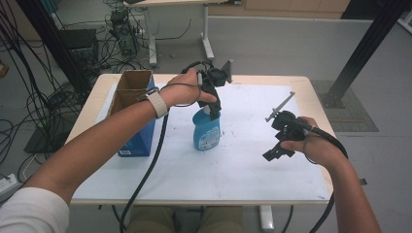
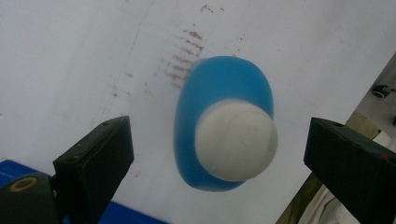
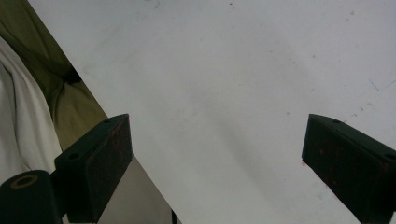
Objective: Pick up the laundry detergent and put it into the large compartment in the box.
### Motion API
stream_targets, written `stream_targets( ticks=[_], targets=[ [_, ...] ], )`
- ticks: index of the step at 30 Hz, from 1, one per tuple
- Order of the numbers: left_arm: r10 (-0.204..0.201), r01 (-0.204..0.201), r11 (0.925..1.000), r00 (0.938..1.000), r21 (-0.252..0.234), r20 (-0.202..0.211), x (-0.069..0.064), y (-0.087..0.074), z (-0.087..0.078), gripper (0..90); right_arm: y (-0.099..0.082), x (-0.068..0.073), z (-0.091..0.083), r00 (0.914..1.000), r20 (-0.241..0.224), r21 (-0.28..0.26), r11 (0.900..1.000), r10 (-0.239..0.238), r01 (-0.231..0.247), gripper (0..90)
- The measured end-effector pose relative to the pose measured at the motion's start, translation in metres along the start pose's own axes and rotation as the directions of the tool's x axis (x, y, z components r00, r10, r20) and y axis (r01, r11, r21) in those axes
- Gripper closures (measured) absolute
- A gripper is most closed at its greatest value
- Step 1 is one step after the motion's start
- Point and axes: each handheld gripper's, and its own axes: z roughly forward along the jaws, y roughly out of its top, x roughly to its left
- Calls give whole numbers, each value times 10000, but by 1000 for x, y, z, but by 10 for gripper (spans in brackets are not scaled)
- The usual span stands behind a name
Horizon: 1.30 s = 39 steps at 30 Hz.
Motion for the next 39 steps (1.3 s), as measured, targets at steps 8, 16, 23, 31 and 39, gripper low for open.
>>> stream_targets(
  ticks=[8, 16, 23, 31, 39],
  targets=[
    [-14, 14, 10000, 10000, 2, -35, -1, 0, 1, 87, 0, 0, 0, 10000, 26, 14, 10000, -32, 32, 85],
    [-27, 27, 10000, 10000, -35, -8, 0, 0, 2, 87, 1, 0, 1, 10000, 10, 7, 10000, -58, 58, 85],
    [-54, 54, 10000, 10000, -8, 0, 2, -1, 3, 87, 2, -1, 1, 10000, -20, 52, 10000, -30, 30, 85],
    [-94, 94, 9999, 9999, 35, -37, 4, -1, 4, 88, 4, -1, 2, 10000, -17, 70, 10000, -59, 59, 85],
    [-48, 48, 10000, 10000, 7, -20, 4, -2, 5, 87, 4, -1, 3, 10000, -28, 66, 10000, -25, 25, 85]
  ],
)
